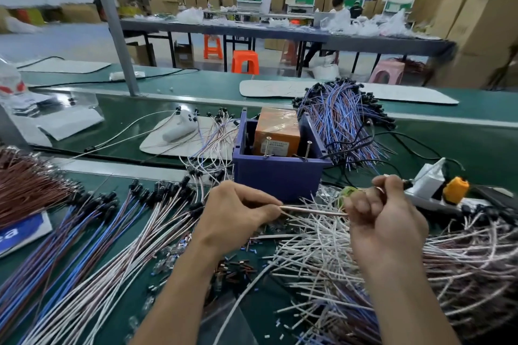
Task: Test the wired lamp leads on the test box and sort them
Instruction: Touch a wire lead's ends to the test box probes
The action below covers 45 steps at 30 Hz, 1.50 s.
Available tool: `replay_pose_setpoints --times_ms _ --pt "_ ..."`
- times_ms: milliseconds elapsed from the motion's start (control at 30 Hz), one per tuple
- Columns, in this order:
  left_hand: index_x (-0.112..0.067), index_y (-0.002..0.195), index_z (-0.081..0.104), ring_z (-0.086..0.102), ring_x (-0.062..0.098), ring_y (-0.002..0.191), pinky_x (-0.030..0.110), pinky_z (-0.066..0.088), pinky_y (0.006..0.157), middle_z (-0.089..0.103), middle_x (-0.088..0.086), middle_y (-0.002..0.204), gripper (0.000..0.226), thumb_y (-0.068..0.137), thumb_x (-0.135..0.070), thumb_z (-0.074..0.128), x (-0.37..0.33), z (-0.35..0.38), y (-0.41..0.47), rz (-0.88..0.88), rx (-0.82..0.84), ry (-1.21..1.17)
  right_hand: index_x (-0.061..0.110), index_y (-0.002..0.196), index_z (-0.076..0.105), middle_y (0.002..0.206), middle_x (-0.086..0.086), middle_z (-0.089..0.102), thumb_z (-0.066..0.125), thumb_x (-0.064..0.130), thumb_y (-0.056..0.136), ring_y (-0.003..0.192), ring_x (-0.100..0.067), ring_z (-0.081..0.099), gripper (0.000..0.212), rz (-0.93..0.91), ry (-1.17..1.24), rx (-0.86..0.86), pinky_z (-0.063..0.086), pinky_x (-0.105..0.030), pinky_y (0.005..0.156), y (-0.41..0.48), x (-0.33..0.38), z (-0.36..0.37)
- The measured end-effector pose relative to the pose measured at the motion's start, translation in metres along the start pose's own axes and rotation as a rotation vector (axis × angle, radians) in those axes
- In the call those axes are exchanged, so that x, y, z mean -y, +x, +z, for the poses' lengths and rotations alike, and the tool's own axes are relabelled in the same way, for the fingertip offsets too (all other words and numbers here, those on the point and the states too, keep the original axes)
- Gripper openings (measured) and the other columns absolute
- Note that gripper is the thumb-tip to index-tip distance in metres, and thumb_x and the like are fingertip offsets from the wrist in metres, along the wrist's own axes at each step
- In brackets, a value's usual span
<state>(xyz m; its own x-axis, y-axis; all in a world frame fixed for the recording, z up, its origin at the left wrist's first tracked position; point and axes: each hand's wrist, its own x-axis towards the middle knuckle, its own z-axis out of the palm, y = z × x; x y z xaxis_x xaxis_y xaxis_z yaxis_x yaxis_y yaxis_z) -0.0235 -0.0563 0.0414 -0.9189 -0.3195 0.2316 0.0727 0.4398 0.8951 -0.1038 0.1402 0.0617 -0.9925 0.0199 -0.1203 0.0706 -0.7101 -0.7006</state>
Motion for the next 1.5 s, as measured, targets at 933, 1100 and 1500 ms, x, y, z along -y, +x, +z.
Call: replay_pose_setpoints --times_ms 933,1100,1500 --pt "-0.025 0.076 0.083 0.067 0.014 0.059 0.028 0.054 0.064 0.074 0.006 0.065 0.013 0.071 -0.034 0.075 0.020 -0.002 0.011 -0.072 0.198 -0.026 0.014 0.069 0.072 0.049 0.005 0.055 0.077 0.022 0.085 0.049 -0.009 0.045 0.018 -0.333 -1.159 0.379 0.045 -0.043 0.056 -0.009 -0.044 -0.001" --pt "-0.013 0.074 0.081 0.062 0.015 0.058 0.026 0.052 0.062 0.072 0.011 0.065 0.009 0.075 -0.021 0.076 0.019 -0.010 0.011 -0.111 0.288 -0.095 0.024 0.071 0.074 0.052 0.001 0.059 0.076 0.019 0.086 0.050 -0.009 0.047 0.016 -0.334 -1.077 0.321 0.044 -0.040 0.056 -0.005 -0.036 -0.002" --pt "-0.016 0.082 0.084 0.044 0.010 0.051 0.017 0.035 0.047 0.062 0.006 0.059 0.023 0.078 -0.038 0.080 0.023 -0.025 0.012 -0.201 0.166 -0.238 0.010 0.072 0.074 0.061 0.000 0.059 0.075 0.015 0.087 0.060 -0.011 0.052 0.016 -0.207 -0.738 0.238 0.048 -0.024 0.067 0.002 -0.020 -0.002"
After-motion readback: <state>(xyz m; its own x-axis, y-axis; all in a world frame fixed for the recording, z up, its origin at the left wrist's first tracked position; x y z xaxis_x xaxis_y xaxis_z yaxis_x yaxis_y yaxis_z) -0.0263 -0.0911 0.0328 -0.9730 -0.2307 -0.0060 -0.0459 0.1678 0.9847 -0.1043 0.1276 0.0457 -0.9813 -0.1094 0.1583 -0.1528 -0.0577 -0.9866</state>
